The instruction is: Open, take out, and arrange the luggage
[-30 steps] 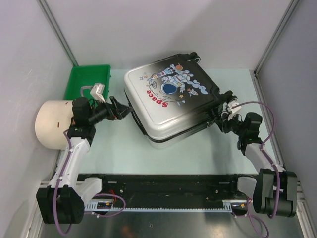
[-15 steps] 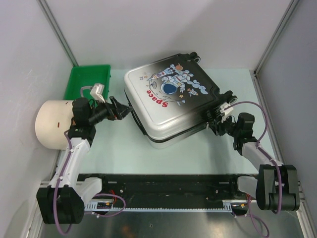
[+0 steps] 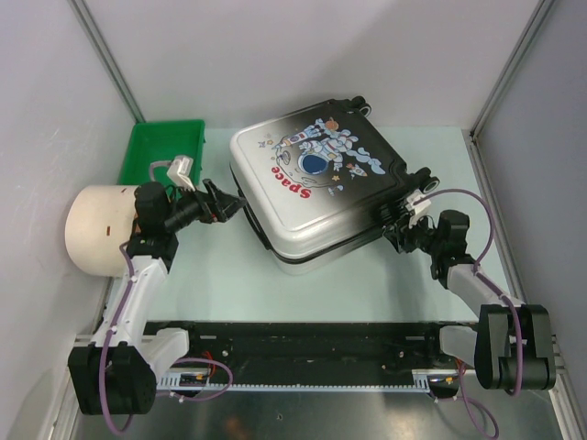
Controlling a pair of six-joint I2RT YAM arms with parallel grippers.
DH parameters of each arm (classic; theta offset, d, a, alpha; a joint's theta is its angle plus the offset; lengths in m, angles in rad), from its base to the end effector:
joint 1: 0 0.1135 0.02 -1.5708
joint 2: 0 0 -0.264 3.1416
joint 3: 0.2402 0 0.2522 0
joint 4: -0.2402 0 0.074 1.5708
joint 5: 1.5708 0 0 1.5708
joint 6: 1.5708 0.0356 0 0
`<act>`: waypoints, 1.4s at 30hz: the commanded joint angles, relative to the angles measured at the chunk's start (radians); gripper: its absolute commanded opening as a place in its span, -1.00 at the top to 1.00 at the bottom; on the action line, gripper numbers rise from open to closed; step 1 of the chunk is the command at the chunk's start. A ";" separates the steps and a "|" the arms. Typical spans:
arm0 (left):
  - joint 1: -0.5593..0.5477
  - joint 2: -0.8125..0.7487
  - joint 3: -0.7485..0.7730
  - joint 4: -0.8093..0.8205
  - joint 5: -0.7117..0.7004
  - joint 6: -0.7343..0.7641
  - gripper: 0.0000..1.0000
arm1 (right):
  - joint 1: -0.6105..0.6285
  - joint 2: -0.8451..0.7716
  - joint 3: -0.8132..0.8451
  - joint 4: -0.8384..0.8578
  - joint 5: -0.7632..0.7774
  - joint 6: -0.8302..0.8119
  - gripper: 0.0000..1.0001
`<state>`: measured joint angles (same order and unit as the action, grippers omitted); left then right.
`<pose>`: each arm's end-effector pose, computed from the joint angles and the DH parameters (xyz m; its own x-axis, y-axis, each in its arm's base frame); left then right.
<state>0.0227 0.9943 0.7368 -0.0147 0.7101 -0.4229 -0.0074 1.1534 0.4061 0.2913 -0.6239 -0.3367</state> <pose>0.2260 -0.0181 0.3033 -0.4957 -0.3225 -0.8064 0.4464 0.7018 -0.5551 0.2260 0.0191 0.1870 -0.2443 -0.2663 -0.9324 -0.6348 0.7708 -0.0538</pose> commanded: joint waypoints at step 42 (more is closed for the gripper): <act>0.005 0.064 -0.116 0.113 -0.060 -0.192 -0.79 | -0.131 0.066 0.059 0.256 0.089 0.027 1.00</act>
<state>0.0227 1.0382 0.6312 0.0662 0.6720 -0.5735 -0.1032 1.2072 0.3885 0.4530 -0.5888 -0.2951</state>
